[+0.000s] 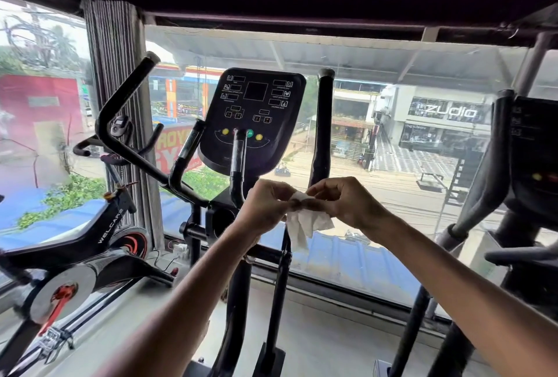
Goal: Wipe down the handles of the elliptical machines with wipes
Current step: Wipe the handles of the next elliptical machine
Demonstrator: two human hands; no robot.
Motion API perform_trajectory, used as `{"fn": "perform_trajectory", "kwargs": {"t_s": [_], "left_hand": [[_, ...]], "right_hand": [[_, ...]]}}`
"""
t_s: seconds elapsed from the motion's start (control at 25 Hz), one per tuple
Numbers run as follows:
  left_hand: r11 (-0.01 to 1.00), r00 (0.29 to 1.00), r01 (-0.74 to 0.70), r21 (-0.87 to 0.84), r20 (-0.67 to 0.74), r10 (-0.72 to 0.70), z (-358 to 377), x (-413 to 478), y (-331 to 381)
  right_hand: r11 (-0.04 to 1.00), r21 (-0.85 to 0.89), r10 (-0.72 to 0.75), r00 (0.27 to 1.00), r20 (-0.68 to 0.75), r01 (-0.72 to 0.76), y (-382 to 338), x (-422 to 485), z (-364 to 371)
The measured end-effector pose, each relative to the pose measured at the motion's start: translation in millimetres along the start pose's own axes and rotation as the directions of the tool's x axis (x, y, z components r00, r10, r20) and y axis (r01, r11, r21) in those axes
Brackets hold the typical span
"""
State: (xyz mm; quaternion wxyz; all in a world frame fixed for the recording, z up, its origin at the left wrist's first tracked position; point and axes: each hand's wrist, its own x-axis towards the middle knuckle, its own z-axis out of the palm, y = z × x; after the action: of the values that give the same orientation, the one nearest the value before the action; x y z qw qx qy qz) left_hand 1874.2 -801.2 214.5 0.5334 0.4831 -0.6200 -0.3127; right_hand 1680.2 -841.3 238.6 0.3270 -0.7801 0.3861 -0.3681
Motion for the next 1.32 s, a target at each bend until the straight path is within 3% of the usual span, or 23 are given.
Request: {"fn": "perform_trajectory", "kwargs": {"t_s": [0.12, 0.24, 0.36, 0.44, 0.6, 0.76, 0.96, 1.16, 1.32], "left_hand": [[0.998, 0.999, 0.045, -0.033, -0.005, -0.045, -5, 4, -3], [0.993, 0.988, 0.098, 0.065, 0.111, -0.105, -9, 6, -9], [0.993, 0.992, 0.105, 0.044, 0.065, -0.108, -12, 10, -12], [0.994, 0.994, 0.103, 0.023, 0.037, -0.104, -14, 13, -11], [0.993, 0.994, 0.105, 0.048, 0.01, -0.106, -20, 19, -11], [0.995, 0.994, 0.075, 0.063, 0.072, -0.079, -28, 24, -15], [0.992, 0.999, -0.002, 0.127, 0.052, -0.005, -33, 31, -18], [0.993, 0.992, 0.003, 0.12, 0.123, -0.018, -40, 33, -21], [0.995, 0.998, 0.025, 0.099, 0.058, -0.031, -37, 31, -19]], "right_hand": [[0.999, -0.027, -0.022, 0.996, -0.081, 0.02, 8, 9, 0], [0.996, 0.088, 0.044, 0.99, -0.135, -0.033, 9, 14, -1], [0.965, 0.219, 0.148, 0.989, 0.0, -0.145, 8, 13, -2], [0.979, 0.158, 0.118, 0.991, 0.059, -0.126, 11, 12, 0], [0.996, 0.073, 0.06, 0.998, -0.01, -0.059, 20, 18, 0], [0.998, 0.041, 0.051, 0.994, 0.092, -0.055, 24, 21, -9], [0.992, 0.102, 0.059, 0.988, 0.146, -0.074, 29, 26, -6], [0.951, 0.227, 0.187, 0.974, 0.128, -0.212, 28, 28, 1], [0.965, 0.243, 0.087, 0.994, 0.071, -0.101, 32, 27, 4]]}}
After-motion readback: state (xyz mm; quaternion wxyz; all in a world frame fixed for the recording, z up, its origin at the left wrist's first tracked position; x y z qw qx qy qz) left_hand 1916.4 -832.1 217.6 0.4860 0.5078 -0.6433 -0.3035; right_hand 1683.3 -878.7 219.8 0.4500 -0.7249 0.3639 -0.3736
